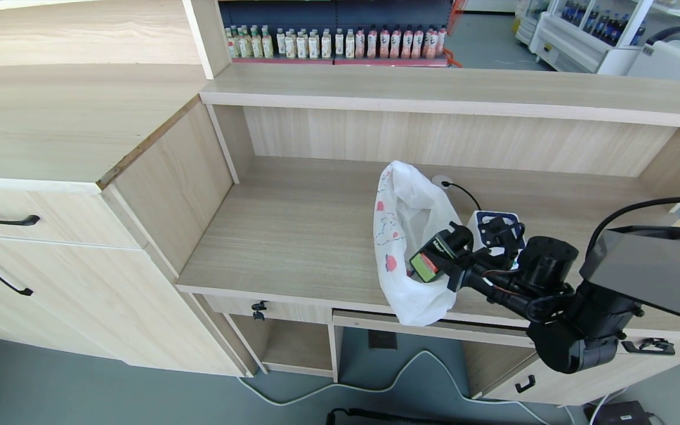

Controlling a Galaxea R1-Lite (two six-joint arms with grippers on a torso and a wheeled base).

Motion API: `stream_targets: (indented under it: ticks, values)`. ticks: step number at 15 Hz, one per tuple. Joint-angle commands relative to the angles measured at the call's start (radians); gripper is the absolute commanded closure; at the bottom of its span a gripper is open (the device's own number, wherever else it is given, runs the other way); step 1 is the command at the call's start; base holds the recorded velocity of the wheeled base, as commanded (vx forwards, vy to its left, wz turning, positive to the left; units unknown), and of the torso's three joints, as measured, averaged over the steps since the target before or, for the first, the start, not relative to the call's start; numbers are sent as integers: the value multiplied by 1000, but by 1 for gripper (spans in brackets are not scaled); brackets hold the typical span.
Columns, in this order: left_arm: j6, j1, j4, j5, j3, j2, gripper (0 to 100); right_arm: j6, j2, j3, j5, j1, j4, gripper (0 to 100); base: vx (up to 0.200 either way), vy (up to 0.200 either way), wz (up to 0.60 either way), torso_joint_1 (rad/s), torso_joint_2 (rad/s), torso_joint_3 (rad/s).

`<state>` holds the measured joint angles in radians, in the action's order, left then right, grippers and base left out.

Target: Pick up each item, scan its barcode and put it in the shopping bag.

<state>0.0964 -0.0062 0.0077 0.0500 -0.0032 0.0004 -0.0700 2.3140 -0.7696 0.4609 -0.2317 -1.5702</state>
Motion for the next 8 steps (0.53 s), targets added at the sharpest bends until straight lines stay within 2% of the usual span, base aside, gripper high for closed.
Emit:
stream_targets:
  ticks: [1, 5, 8]
  values:
    - [0, 0, 0, 1, 0, 0, 0, 6, 4, 1, 1, 3, -1, 0, 0, 0, 0, 0, 0, 0]
    - [0, 0, 0, 1, 0, 0, 0, 6, -8, -4, -1, 5, -1, 0, 0, 0, 0, 0, 0, 0]
    - [0, 0, 0, 1, 0, 0, 0, 9, -165, 3, -8, 6, 76, 0, 0, 0, 0, 0, 0, 0]
